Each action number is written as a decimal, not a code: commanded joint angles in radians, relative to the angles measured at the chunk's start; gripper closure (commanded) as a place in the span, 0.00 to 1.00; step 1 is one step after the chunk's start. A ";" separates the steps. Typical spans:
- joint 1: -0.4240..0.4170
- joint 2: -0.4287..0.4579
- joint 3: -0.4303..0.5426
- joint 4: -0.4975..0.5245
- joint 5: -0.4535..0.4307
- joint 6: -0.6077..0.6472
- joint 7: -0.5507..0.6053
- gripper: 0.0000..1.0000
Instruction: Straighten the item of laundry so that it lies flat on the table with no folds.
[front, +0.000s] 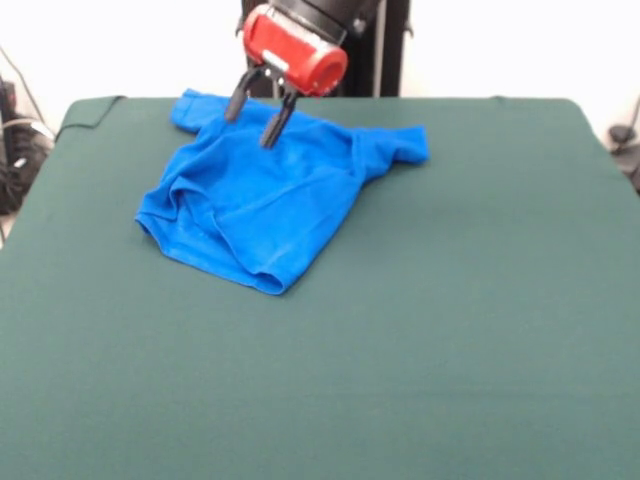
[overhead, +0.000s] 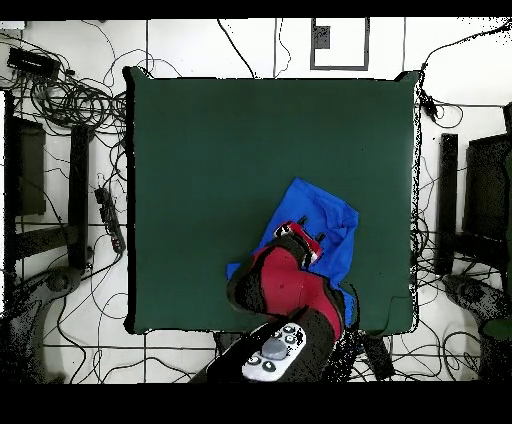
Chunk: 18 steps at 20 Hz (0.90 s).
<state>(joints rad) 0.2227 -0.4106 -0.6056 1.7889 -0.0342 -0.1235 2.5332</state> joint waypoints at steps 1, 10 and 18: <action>-0.024 0.050 0.199 -0.148 -0.051 -0.072 0.013 0.00; -0.031 0.143 0.215 -0.176 0.000 -0.136 0.076 0.00; -0.046 0.198 0.243 -0.180 0.029 -0.116 0.099 0.00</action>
<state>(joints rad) 0.1892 -0.3148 -0.5246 1.6515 -0.0498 -0.2505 2.5332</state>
